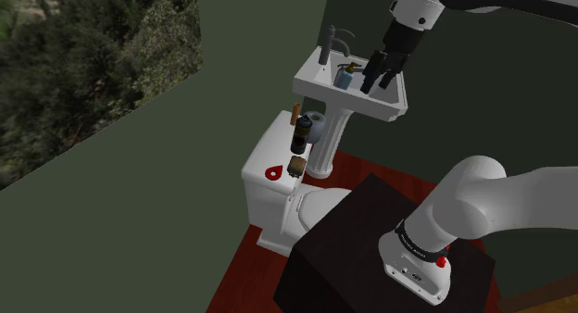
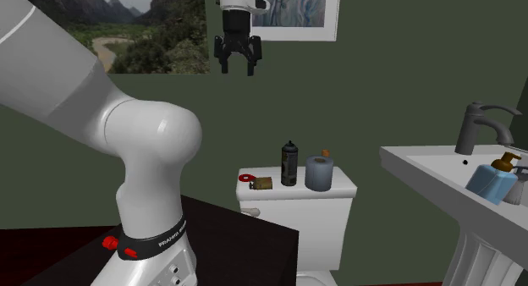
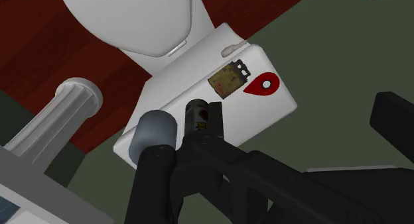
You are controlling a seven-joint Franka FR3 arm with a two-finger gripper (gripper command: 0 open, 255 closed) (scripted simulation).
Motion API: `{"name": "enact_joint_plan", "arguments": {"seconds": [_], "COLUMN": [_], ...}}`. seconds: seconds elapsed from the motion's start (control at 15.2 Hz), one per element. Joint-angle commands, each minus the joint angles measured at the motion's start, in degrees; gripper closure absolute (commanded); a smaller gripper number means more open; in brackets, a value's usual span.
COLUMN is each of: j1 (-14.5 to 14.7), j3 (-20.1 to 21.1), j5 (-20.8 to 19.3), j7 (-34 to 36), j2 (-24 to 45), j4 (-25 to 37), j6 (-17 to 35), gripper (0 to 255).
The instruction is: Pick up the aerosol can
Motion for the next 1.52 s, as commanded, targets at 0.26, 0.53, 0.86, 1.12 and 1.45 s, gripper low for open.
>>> {"name": "enact_joint_plan", "arguments": {"seconds": [0.26, 0.53, 0.86, 1.12, 1.45], "j1": [0.72, 1.68, 4.02, 8.12, 18.96], "j3": [-3.88, -8.42, -15.08, -21.63, -33.05], "j5": [-2.29, -4.25, -5.3, -3.54, 6.42], "j7": [-8.0, -16.16, -27.15, -37.44, -55.27], "j2": [-0.23, 2.03, 8.63, 16.55, 28.55], "j4": [-7.19, -12.58, -16.4, -16.9, -14.2], "j6": [9.94, 20.58, 34.66, 45.84, 57.87], "gripper": [0, 0, 0, 0, 0]}}
